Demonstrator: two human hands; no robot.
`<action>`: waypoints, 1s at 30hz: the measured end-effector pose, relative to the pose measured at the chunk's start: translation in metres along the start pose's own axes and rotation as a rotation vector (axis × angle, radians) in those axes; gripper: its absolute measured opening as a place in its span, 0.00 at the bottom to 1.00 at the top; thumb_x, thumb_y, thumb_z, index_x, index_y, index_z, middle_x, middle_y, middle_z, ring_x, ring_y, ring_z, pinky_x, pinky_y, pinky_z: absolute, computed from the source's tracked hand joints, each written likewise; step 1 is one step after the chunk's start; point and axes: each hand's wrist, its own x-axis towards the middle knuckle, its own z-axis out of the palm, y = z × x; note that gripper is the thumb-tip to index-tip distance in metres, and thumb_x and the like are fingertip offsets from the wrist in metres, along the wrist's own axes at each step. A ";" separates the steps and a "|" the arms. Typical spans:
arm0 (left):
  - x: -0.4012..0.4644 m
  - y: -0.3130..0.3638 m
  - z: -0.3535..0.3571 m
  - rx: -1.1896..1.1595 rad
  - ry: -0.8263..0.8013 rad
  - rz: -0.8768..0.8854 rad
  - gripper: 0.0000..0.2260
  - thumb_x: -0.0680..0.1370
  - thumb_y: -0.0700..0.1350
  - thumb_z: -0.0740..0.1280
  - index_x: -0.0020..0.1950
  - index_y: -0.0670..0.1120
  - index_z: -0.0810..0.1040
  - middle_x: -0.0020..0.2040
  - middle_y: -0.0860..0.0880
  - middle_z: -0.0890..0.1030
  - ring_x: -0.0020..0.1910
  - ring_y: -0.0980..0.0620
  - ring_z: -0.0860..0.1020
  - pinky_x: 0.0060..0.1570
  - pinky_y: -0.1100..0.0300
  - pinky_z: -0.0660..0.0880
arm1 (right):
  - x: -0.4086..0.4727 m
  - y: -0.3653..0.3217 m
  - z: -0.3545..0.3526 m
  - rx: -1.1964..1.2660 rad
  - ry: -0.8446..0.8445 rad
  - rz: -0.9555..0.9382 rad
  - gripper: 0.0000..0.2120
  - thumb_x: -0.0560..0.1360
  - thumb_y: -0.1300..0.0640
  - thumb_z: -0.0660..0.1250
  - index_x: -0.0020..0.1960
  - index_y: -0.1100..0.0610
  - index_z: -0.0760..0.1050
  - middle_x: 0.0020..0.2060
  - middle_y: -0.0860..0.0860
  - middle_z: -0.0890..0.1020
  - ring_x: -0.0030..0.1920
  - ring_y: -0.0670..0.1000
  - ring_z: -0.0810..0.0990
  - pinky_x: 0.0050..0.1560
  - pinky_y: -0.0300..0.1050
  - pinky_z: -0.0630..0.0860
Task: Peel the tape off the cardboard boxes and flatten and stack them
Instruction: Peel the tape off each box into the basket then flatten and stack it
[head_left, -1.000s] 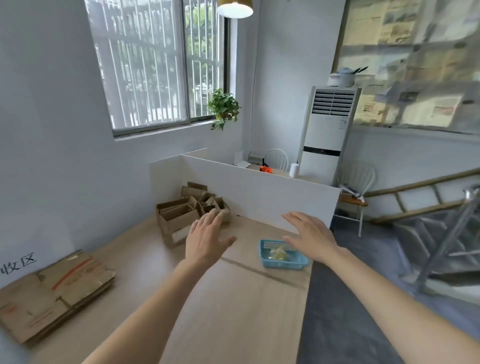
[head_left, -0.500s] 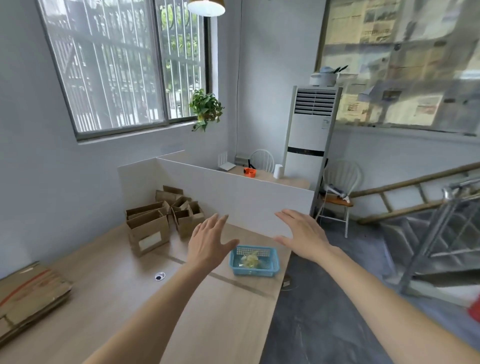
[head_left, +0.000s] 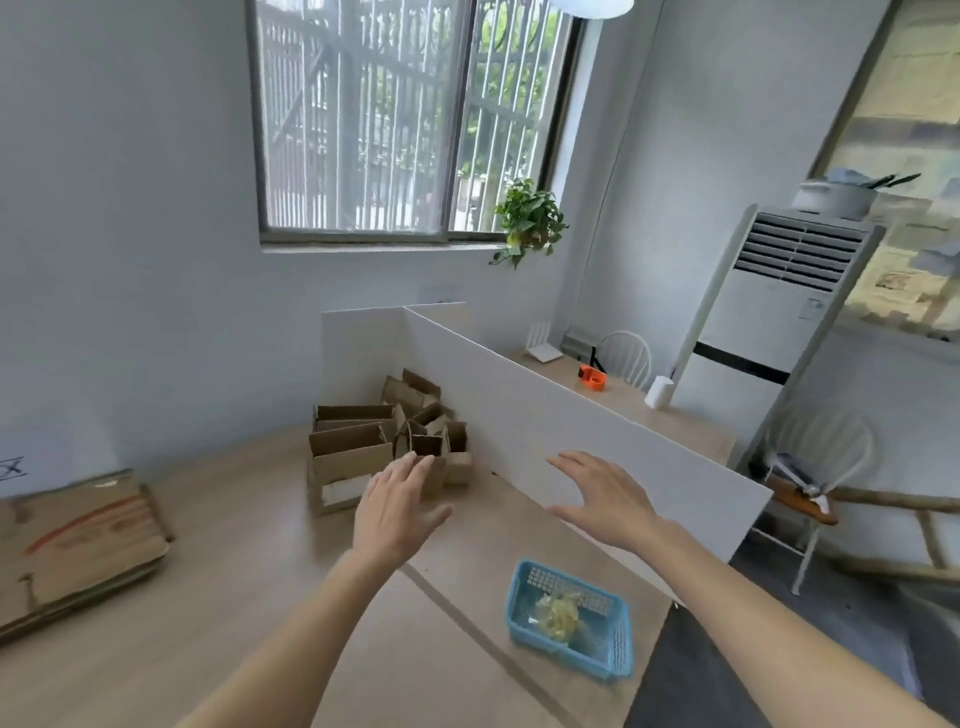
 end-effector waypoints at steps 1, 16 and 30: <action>0.008 -0.013 0.001 0.005 0.006 -0.024 0.37 0.78 0.65 0.68 0.82 0.53 0.61 0.81 0.49 0.63 0.80 0.48 0.61 0.78 0.50 0.59 | 0.018 -0.005 0.005 0.005 -0.006 -0.025 0.34 0.78 0.39 0.66 0.80 0.44 0.60 0.78 0.45 0.64 0.78 0.49 0.62 0.76 0.50 0.61; 0.047 -0.178 0.033 0.095 0.005 -0.400 0.35 0.79 0.63 0.67 0.81 0.51 0.61 0.81 0.48 0.62 0.80 0.50 0.59 0.77 0.56 0.56 | 0.223 -0.085 0.152 0.272 -0.204 -0.271 0.35 0.78 0.41 0.69 0.80 0.44 0.59 0.78 0.42 0.65 0.75 0.48 0.68 0.71 0.48 0.71; 0.157 -0.306 0.218 -0.044 -0.071 -0.734 0.38 0.77 0.61 0.71 0.83 0.54 0.58 0.82 0.50 0.60 0.81 0.52 0.56 0.78 0.53 0.56 | 0.406 -0.080 0.395 0.513 -0.439 -0.254 0.42 0.78 0.41 0.69 0.83 0.48 0.50 0.81 0.46 0.59 0.79 0.49 0.62 0.73 0.52 0.68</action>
